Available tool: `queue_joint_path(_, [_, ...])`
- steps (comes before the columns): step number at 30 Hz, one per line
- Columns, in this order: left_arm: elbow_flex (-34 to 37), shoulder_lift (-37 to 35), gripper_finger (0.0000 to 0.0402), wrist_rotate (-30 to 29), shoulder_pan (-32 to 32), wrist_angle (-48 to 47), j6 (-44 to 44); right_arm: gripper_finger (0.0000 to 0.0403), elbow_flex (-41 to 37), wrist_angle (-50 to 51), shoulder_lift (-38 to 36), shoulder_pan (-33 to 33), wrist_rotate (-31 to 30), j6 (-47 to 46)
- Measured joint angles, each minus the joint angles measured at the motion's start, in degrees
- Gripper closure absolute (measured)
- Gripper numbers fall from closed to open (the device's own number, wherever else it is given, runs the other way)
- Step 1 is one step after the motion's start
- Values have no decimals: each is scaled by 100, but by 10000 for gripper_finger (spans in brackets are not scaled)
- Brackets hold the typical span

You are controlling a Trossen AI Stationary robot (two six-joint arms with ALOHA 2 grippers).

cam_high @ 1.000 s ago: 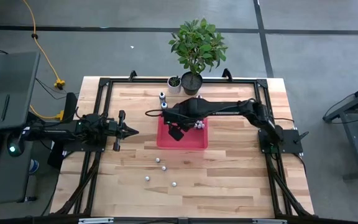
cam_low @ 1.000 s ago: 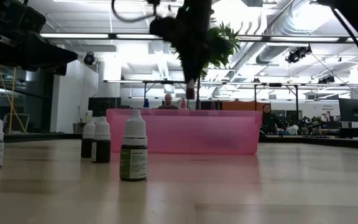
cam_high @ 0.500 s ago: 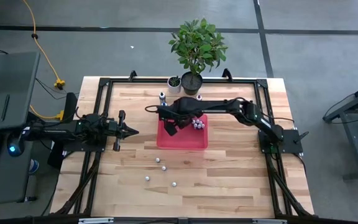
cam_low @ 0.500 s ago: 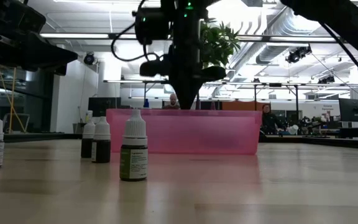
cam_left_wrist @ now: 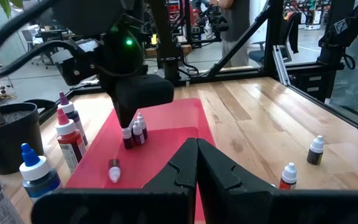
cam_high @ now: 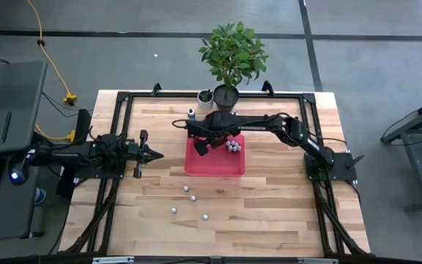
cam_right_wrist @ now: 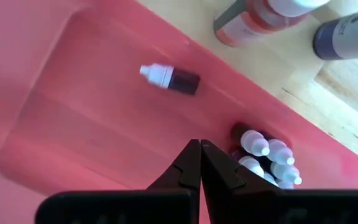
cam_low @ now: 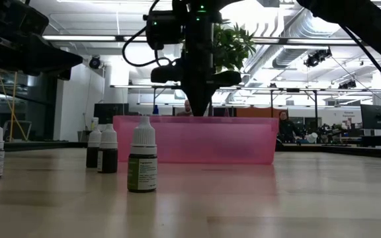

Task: Pick & Place food coloring
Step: Put the small green food coloring bottle into the pink container

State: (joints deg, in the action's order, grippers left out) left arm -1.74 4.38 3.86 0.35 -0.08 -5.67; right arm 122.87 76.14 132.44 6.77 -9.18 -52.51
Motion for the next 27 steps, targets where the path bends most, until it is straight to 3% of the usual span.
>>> queue_joint_path(10, [-1, -1, 401, 0, -1, 0, 0, 401, 0, -737, -206, -400, -102, 1268])
queue_joint_path(17, [-1, -1, 401, 0, 1, 0, -1, 399, 7, -918, -773, -745, -626, 1533])
queue_joint_path(22, [0, 0, 401, 0, -1, 0, 0, 391, 9, -539, -1131, -1059, -738, 1550])
queue_joint_path(27, [-2, -1, 401, 0, 0, 0, -1, 381, 9, 469, -1469, -1380, -836, 1518])
